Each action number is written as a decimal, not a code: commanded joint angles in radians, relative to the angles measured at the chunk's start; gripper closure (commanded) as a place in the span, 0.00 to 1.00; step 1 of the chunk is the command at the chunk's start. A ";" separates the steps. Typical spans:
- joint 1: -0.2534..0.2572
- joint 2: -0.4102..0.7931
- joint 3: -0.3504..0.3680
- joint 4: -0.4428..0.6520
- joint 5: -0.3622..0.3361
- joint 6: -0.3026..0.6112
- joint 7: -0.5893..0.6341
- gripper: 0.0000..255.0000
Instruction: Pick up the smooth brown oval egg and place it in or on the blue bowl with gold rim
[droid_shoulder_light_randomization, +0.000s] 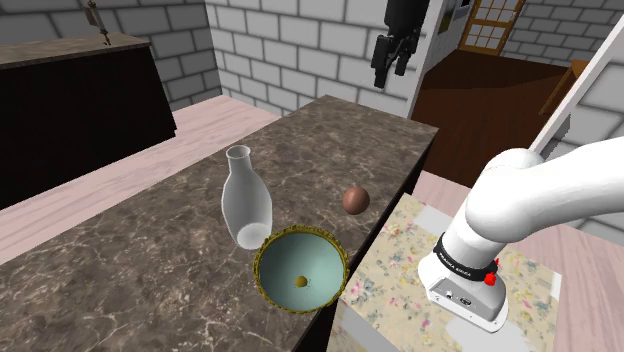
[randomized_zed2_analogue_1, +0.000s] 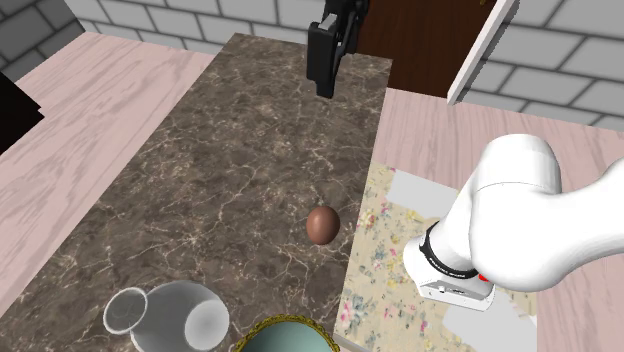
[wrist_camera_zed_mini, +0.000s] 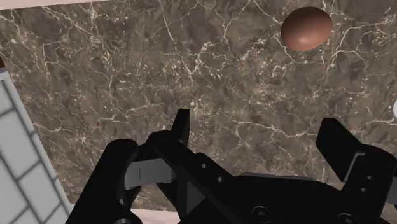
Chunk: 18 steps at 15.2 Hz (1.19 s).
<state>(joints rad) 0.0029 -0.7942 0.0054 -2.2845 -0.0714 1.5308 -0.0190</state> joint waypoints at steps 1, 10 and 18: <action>0.000 0.000 0.000 0.000 0.000 0.000 0.000 0.00; 0.189 0.230 -0.196 -0.091 0.062 0.107 -0.544 0.00; 0.343 0.461 -0.280 -0.141 0.122 0.155 -1.028 0.00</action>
<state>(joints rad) 0.3245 -0.3656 -0.2693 -2.4200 0.0408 1.6787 -0.9813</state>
